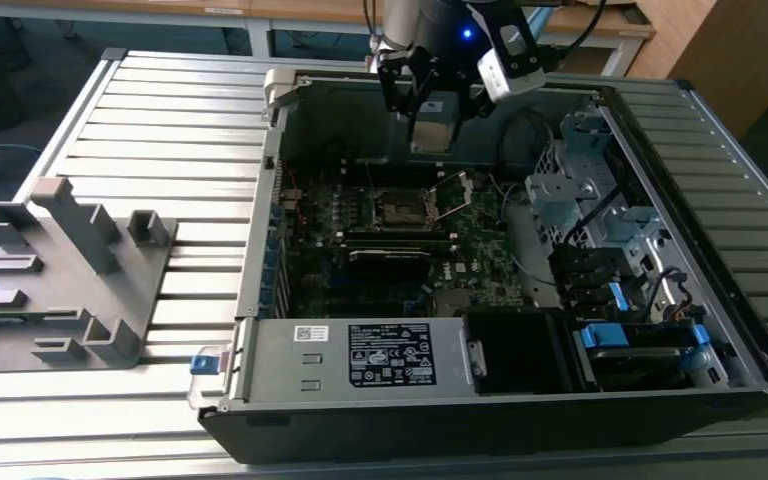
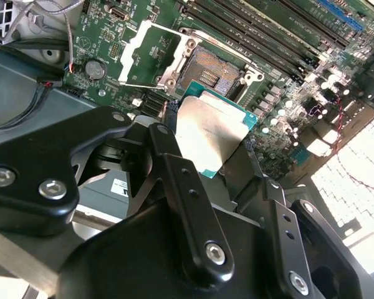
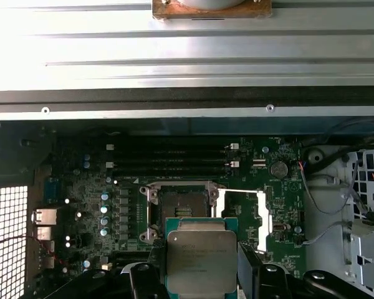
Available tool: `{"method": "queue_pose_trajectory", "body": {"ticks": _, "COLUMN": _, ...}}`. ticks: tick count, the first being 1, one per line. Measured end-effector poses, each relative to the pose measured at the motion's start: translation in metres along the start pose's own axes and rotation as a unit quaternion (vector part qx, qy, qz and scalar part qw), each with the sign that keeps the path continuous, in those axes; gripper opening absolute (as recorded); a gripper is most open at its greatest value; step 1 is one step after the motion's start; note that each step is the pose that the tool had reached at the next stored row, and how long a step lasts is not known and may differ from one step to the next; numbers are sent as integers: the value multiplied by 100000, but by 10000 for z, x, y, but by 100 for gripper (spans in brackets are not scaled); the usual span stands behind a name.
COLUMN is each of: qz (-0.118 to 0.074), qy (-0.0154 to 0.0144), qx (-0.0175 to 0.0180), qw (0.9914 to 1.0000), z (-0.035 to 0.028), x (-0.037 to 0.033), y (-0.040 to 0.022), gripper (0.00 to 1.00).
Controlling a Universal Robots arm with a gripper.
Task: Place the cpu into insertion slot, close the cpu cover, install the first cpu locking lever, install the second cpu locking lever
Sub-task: 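Place the cpu into insertion slot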
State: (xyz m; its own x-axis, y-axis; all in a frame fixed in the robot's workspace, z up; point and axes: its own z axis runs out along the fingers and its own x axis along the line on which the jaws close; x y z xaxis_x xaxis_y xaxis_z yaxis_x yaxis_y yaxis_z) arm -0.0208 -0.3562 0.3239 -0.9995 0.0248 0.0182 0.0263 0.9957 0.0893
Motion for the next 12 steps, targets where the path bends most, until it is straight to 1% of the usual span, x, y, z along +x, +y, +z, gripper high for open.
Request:
{"method": "queue_pose_trajectory", "body": {"ticks": 4, "qz": -2, "qy": -6, "qx": -2, "qw": 100000, "z": 31, "x": 0, "y": -3, "gripper": 54}}
{"method": "queue_pose_trajectory", "body": {"ticks": 12, "qz": -7, "qy": -96, "qx": -7, "qw": 100000, "z": 142, "x": 7, "y": -13, "gripper": 54}}
